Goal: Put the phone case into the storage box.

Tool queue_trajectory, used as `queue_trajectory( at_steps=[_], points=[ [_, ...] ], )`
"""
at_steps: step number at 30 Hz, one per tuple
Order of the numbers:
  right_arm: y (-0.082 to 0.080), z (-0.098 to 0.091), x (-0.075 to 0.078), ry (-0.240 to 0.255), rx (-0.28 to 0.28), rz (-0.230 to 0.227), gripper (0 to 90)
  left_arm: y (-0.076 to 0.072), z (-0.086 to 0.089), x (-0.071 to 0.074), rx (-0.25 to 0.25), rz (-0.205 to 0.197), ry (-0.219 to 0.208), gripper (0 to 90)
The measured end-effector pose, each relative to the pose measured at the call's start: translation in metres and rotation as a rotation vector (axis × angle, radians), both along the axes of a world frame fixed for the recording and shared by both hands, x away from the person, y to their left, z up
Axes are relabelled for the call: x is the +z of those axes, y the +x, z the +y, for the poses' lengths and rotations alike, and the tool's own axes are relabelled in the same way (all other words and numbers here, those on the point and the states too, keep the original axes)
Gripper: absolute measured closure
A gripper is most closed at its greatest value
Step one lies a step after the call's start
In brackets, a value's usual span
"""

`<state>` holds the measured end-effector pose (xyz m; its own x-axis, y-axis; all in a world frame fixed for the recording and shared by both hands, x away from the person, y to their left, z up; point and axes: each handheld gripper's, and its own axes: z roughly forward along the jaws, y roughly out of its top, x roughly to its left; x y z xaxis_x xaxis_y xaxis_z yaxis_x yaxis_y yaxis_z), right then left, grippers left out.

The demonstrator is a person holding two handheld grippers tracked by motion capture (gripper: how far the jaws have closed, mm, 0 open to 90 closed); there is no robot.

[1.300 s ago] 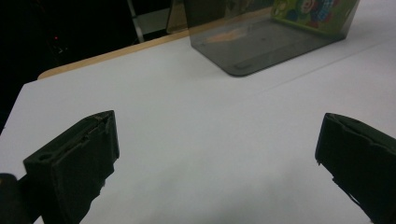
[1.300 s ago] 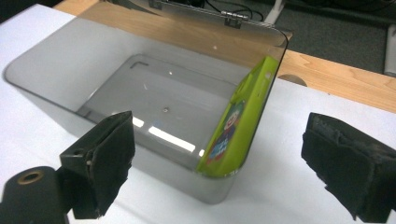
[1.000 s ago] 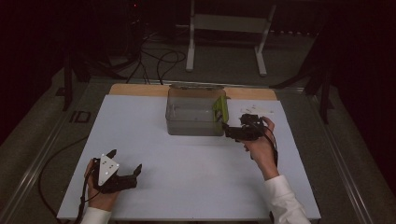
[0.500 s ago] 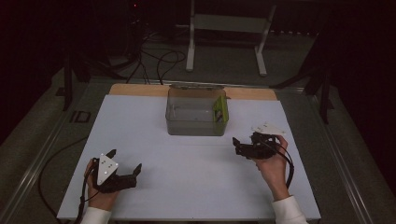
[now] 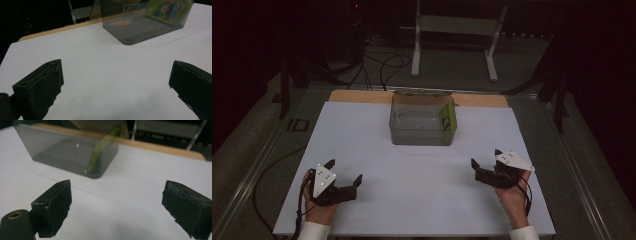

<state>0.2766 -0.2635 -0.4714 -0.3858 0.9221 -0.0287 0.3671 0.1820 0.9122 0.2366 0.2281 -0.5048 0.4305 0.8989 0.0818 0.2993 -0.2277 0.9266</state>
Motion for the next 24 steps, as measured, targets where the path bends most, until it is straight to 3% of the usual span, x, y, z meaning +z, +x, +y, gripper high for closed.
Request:
queue_trajectory(
  at_steps=[14, 19, 24],
  points=[
    [-0.027, -0.001, -0.019, 0.032, 0.036, -0.051, 9.0, -0.002, 0.002, 0.003, -0.007, -0.016, -0.026, 0.0],
    [-0.031, -0.003, -0.025, 0.051, 0.046, -0.054, 8.9, -0.003, 0.003, 0.005, -0.010, -0.028, -0.030, 0.0],
    [-0.032, -0.002, -0.029, 0.038, 0.055, -0.058, 9.0, -0.004, 0.005, 0.006, -0.011, -0.034, -0.034, 0.0]
  ],
)
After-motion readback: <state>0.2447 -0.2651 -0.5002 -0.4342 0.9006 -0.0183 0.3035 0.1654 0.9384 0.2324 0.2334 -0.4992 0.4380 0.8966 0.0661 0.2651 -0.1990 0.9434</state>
